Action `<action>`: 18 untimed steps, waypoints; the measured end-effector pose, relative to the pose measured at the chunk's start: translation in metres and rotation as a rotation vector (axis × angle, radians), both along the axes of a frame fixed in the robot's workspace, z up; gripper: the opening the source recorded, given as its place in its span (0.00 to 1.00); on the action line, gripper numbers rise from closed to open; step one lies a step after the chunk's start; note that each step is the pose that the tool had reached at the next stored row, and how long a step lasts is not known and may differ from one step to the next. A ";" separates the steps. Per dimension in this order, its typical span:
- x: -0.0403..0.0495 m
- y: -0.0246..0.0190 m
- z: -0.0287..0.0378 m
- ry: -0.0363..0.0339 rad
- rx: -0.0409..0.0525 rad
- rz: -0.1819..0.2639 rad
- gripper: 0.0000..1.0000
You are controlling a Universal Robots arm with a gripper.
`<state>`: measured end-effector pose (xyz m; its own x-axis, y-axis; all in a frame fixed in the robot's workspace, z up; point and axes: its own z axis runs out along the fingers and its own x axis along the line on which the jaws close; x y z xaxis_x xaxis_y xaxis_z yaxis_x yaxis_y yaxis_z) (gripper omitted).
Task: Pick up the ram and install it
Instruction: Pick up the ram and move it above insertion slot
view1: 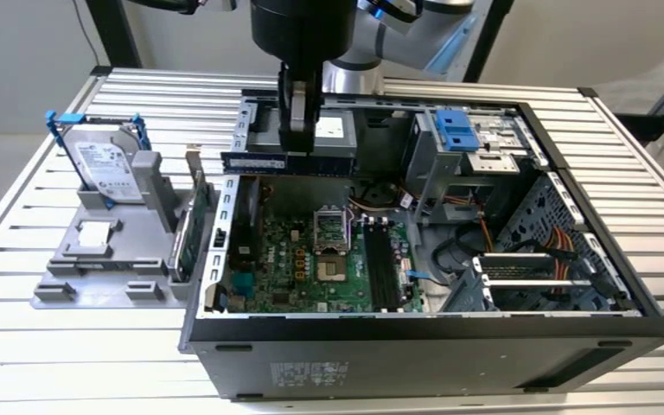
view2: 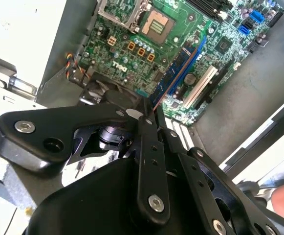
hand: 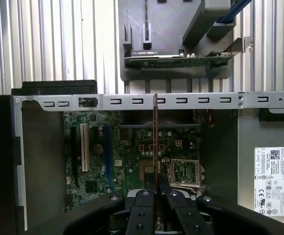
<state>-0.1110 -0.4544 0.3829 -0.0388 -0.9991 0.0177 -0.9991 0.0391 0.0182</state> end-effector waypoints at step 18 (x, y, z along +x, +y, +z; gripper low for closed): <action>0.0157 0.0026 0.0000 0.0000 0.0000 0.000 0.00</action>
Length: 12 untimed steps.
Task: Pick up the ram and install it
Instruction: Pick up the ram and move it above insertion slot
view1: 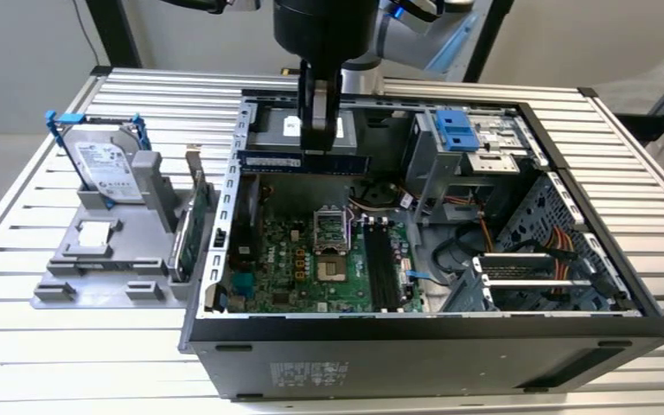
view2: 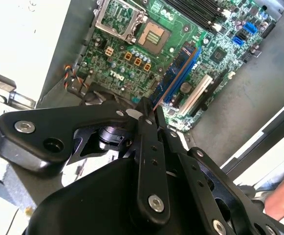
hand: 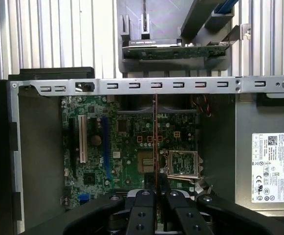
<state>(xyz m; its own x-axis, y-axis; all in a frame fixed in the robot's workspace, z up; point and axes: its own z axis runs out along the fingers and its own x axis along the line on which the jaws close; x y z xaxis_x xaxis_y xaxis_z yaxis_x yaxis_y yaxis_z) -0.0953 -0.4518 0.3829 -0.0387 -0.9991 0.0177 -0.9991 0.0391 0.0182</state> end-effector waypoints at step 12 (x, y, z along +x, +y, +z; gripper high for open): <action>0.0098 0.0015 0.0000 0.0000 0.0001 0.000 0.00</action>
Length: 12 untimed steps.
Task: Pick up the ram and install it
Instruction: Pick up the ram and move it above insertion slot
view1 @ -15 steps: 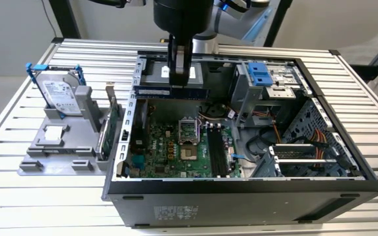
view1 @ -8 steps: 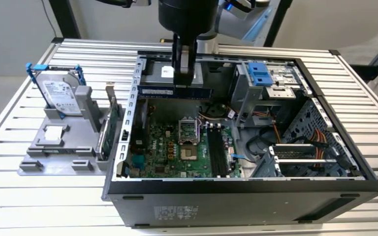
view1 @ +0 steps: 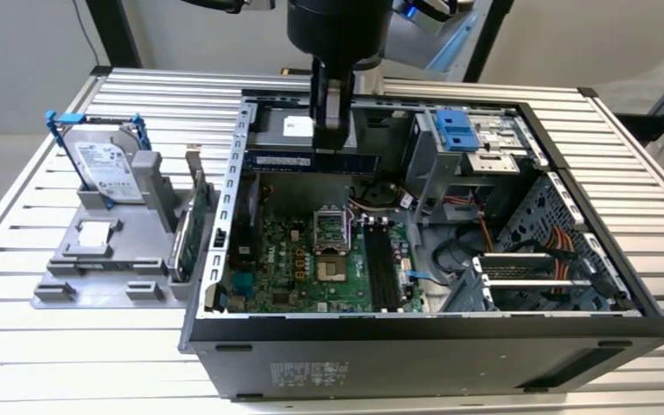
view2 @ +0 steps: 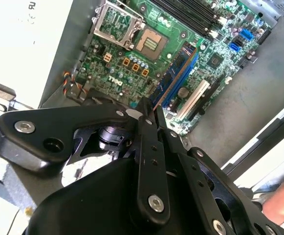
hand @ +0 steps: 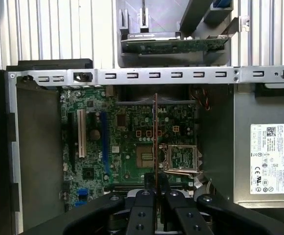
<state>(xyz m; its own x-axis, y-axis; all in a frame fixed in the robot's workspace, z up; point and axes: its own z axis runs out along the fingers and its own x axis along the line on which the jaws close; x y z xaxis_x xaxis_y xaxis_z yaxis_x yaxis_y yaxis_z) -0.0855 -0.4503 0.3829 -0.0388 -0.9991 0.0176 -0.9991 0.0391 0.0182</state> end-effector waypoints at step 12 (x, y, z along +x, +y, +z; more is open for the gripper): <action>0.0111 0.0014 0.0000 0.0000 -0.0001 0.000 0.00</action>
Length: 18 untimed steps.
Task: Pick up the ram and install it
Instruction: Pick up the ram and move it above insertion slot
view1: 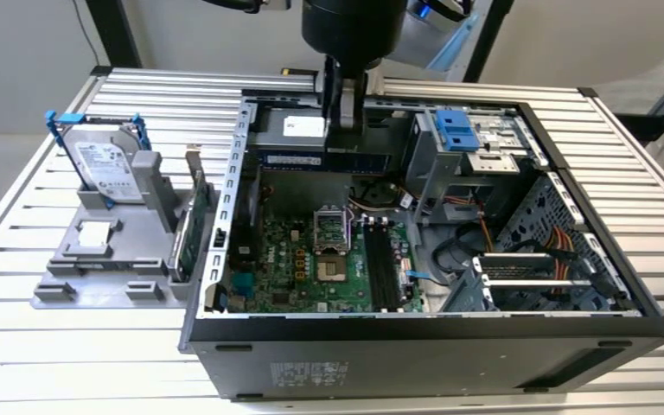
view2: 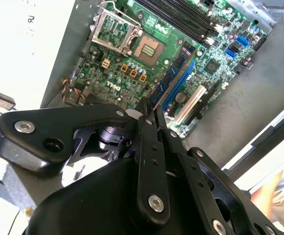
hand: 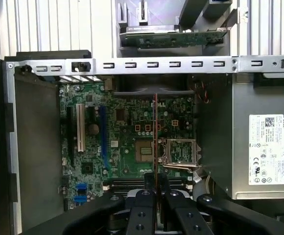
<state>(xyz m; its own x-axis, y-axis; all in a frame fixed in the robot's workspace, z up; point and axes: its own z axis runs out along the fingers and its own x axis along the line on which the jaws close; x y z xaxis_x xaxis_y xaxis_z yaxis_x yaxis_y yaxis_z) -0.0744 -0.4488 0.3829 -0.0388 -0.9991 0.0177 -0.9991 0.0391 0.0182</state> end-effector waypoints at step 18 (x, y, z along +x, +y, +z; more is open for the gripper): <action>0.0201 0.0014 0.0000 0.0000 0.0000 0.000 0.00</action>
<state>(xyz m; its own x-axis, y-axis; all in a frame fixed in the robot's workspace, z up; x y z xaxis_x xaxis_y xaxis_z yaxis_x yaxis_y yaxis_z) -0.0543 -0.4474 0.3829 -0.0389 -0.9991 0.0177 -0.9991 0.0392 0.0182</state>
